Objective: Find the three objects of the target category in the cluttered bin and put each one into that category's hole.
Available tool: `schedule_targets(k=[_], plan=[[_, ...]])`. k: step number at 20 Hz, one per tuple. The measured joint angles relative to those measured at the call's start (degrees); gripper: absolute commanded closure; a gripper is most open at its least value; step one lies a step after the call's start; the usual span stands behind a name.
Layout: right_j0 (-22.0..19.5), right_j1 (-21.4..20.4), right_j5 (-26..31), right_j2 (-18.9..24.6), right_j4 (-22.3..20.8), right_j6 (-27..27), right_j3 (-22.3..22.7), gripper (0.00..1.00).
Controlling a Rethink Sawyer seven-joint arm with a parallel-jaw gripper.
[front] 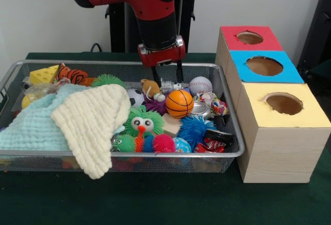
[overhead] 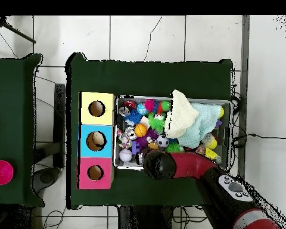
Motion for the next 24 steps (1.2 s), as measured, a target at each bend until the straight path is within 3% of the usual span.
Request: schedule_targets(k=[12,24], plan=[[-0.39,2.23,3.86,0.9,0.0,0.0,-2.99,0.0],[-2.05,-3.72,3.86,0.88,-0.02,0.0,0.26,0.0]])
